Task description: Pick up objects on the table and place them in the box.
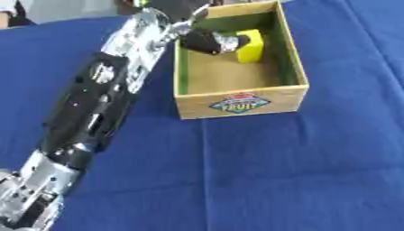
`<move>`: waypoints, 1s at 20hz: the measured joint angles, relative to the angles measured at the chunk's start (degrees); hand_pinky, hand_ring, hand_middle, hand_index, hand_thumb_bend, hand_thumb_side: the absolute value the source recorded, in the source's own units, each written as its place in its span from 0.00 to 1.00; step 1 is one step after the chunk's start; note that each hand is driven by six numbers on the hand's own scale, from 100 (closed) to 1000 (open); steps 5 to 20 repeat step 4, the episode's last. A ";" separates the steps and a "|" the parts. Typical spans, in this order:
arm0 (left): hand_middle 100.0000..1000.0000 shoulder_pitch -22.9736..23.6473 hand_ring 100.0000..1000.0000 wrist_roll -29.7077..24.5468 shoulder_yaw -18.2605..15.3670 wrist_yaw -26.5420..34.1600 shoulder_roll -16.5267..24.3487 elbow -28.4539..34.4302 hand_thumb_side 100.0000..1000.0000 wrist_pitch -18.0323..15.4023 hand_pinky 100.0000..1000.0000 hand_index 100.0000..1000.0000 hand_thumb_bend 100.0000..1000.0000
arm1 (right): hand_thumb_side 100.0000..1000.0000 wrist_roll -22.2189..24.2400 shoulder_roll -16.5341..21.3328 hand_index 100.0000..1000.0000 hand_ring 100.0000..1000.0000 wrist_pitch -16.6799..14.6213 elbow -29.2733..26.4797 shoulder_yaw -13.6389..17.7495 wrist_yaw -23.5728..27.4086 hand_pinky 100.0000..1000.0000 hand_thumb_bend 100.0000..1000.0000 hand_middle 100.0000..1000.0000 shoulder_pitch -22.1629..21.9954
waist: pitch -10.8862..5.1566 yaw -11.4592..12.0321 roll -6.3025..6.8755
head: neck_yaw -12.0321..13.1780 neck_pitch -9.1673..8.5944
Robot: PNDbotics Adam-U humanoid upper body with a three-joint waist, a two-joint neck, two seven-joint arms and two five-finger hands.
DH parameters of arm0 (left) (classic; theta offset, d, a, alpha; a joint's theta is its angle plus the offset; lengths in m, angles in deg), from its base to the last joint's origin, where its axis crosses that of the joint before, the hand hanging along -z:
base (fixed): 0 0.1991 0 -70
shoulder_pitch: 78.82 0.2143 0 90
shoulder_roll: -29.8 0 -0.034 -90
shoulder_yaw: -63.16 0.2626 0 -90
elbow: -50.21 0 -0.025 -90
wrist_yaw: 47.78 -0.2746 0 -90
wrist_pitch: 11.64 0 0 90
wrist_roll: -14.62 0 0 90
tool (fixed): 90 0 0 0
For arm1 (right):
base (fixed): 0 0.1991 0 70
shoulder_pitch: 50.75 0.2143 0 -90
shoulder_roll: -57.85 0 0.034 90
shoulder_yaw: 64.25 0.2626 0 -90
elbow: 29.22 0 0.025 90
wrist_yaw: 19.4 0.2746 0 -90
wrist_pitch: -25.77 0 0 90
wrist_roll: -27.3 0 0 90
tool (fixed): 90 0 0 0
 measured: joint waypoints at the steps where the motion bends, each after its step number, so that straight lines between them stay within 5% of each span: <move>1: 0.55 0.46 0.57 1.13 -0.39 3.12 0.80 2.34 1.00 1.16 0.43 0.82 0.14 | 1.00 -0.09 0.00 0.74 0.64 0.00 0.00 0.01 -0.02 0.68 0.00 0.47 -0.13 | -0.05 0.03 -0.04 | -0.08 0.01; 4: 0.52 4.71 0.54 5.75 -3.01 16.49 3.38 10.70 1.00 4.58 0.38 0.80 0.11 | 1.00 -0.45 0.00 0.75 0.64 -0.27 0.00 0.33 -0.03 0.68 0.00 0.47 -0.14 | -0.07 0.68 -0.62 | -0.38 0.36; 20: 0.52 4.71 0.54 5.75 -3.01 16.49 3.38 10.70 1.00 4.58 0.38 0.80 0.11 | 1.00 -0.45 0.00 0.75 0.64 -0.27 0.00 0.33 -0.03 0.68 0.00 0.47 -0.14 | -0.07 0.68 -0.62 | -0.38 0.36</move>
